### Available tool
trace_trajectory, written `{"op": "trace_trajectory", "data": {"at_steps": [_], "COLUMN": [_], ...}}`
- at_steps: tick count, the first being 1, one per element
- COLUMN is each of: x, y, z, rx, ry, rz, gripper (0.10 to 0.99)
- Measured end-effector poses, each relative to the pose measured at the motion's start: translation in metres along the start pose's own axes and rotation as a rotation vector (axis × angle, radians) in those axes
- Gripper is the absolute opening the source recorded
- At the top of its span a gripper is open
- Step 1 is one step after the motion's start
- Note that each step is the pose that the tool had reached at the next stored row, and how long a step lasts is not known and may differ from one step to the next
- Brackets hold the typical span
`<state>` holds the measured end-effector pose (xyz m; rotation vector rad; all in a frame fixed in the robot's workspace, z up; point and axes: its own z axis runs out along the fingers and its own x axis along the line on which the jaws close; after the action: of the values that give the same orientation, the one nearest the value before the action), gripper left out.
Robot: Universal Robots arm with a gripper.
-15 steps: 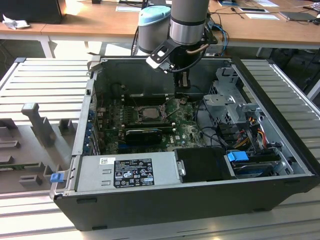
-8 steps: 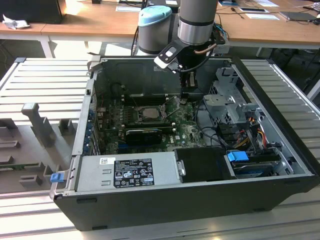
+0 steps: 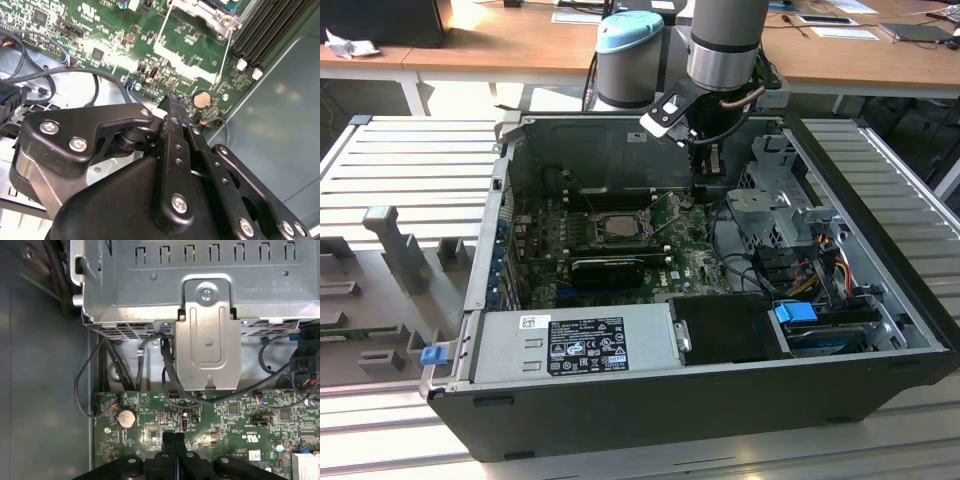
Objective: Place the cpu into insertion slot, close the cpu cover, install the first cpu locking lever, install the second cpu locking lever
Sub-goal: 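Close the cpu cover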
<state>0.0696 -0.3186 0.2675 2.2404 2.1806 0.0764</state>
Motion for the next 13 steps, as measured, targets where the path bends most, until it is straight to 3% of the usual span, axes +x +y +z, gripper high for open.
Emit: {"op": "trace_trajectory", "data": {"at_steps": [4, 10, 13], "x": [-0.0001, -0.0005, -0.0007], "y": [0.0002, -0.0007, -0.0067], "z": [0.0039, 0.0191, 0.0238], "rx": [0.0, 0.0, 0.0], "ry": [0.0, 0.0007, 0.0025], "rz": [0.0, -0.003, -0.004], "gripper": [0.106, 0.106, 0.106]}}
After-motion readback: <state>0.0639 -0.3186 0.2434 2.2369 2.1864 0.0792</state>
